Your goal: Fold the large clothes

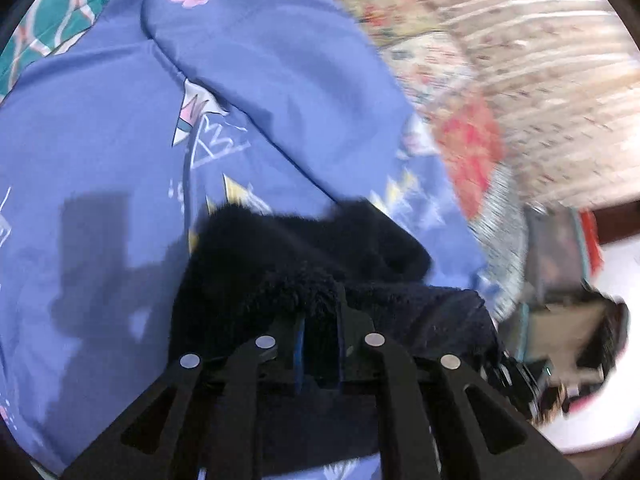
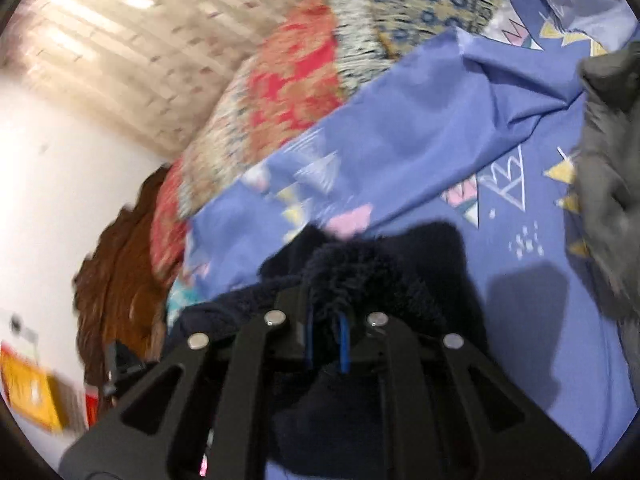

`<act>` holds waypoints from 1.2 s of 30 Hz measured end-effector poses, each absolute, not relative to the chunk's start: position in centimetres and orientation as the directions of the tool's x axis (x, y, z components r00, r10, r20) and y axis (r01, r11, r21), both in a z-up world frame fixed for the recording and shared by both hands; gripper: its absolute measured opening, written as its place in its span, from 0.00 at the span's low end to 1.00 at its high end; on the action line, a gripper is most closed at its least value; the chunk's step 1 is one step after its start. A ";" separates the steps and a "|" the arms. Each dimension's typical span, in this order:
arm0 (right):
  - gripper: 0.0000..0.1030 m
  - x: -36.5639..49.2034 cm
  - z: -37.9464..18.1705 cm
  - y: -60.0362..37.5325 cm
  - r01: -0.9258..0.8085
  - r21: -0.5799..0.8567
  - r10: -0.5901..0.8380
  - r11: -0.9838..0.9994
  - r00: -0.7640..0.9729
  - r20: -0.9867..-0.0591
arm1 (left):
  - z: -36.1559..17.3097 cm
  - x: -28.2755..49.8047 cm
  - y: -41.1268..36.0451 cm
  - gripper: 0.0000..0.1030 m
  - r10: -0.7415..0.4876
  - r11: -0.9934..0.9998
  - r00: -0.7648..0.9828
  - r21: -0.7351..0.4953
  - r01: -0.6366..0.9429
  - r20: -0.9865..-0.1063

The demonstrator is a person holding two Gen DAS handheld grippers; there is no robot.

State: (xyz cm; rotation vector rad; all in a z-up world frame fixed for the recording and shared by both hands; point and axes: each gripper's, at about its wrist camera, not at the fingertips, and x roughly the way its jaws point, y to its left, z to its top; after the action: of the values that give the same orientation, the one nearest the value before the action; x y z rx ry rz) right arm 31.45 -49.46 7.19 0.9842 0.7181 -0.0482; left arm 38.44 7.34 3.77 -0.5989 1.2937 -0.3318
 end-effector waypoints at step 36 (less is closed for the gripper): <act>0.64 46.5 -2.6 -31.7 0.181 0.228 0.085 0.957 0.575 -0.814 | 7.7 38.0 7.3 0.53 -0.604 0.784 0.318 -0.616 0.074 -0.731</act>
State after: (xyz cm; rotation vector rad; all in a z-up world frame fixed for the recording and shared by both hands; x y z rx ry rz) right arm 46.53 -31.72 -2.57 0.3014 0.9601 -0.0571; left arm 38.00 7.33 7.74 -0.5303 1.1727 -0.4739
